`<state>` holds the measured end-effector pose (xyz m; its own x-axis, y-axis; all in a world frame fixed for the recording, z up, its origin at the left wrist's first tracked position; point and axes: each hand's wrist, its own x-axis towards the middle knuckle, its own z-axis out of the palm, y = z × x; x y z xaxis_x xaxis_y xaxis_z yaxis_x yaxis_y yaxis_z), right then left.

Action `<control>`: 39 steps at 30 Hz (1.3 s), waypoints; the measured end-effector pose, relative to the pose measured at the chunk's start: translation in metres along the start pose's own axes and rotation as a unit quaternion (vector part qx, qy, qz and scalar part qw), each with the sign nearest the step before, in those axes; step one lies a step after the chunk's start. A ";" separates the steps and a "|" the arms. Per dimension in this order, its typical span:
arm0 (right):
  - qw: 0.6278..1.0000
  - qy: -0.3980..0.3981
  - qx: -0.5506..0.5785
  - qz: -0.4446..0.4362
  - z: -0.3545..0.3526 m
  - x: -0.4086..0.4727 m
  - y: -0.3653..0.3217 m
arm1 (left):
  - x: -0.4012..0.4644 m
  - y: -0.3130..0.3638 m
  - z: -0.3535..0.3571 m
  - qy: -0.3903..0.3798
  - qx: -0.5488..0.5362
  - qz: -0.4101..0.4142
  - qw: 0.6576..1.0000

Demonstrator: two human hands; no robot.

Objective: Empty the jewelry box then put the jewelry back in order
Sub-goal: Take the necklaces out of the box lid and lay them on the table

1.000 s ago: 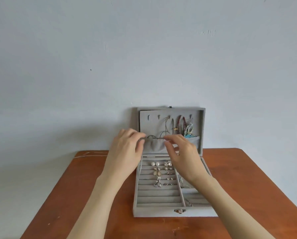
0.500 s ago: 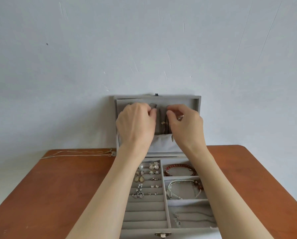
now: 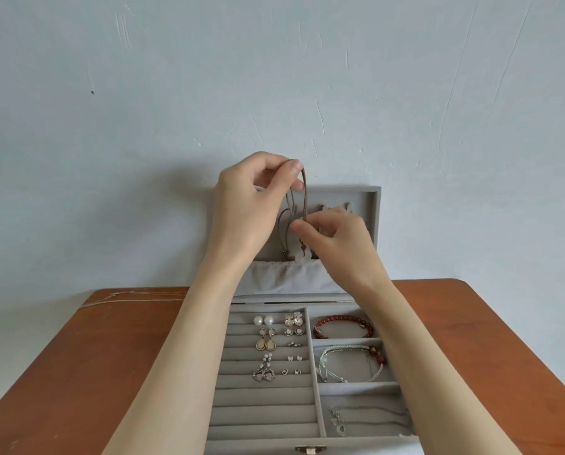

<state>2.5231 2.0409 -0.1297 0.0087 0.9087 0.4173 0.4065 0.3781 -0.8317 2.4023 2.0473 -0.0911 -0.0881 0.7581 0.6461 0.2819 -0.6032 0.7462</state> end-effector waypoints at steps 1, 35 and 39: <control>1.000 -0.009 0.014 0.010 -0.001 0.000 0.000 | 0.000 0.000 -0.002 -0.006 -0.010 -0.010 1.000; 0.960 -0.138 0.218 0.105 -0.032 -0.007 -0.004 | -0.020 -0.014 -0.036 -0.396 0.050 -0.202 0.894; 0.943 -0.159 0.262 0.134 -0.026 -0.017 -0.010 | -0.030 -0.011 -0.072 -0.329 0.046 -0.197 0.923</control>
<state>2.5429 2.0169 -0.1190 -0.2619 0.9593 0.1056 -0.0782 0.0880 -0.9930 2.3328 2.0135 -0.1074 0.3889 0.9187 0.0684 0.4348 -0.2485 0.8656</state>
